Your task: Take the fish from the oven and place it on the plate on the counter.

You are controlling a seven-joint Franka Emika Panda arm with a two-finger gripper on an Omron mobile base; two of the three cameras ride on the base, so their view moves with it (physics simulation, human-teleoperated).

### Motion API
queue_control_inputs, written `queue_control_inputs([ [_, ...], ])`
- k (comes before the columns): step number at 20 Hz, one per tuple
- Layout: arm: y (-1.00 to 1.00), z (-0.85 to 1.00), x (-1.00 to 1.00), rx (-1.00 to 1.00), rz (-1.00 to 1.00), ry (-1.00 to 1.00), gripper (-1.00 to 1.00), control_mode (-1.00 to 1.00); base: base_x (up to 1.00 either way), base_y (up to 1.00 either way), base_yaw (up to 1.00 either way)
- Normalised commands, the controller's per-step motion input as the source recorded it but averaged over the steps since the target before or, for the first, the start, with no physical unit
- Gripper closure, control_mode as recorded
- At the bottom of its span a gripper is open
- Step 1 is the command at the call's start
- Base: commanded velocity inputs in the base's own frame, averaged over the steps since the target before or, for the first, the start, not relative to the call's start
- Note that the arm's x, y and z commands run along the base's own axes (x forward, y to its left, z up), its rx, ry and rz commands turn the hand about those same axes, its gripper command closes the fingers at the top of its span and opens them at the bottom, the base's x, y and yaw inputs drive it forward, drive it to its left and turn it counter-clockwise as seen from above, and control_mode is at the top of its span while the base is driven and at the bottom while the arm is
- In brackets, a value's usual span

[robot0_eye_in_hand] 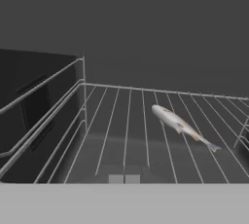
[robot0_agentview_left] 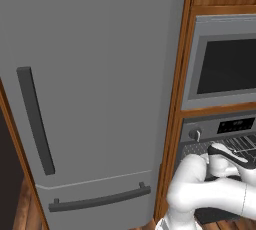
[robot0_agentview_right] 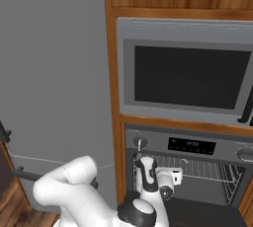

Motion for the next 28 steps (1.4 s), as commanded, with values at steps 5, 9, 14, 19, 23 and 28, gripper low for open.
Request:
queue_control_inputs([
  [5, -0.05, 0.01, 0.22, 0.05, 0.00, -0.03, 1.00, -1.00, 0.00, 0.00, 0.00],
  [9, 0.00, -0.04, 0.75, 0.02, 0.00, 0.10, 1.00, -1.00, 0.00, 0.00, 0.00],
  [14, -0.07, -0.21, 0.70, 0.00, 0.00, 0.20, 1.00, -1.00, 0.00, 0.00, 0.00],
  [19, -0.01, -0.57, 0.21, 0.00, 0.01, 0.19, 1.00, -1.00, 0.00, 0.00, 0.00],
  [23, 0.00, -0.70, 0.00, 0.00, 0.01, 0.16, 1.00, -1.00, 0.00, 0.00, 0.00],
  [28, -0.02, -0.80, -0.02, -0.01, 0.01, 0.20, 1.00, -1.00, 0.00, 0.00, 0.00],
])
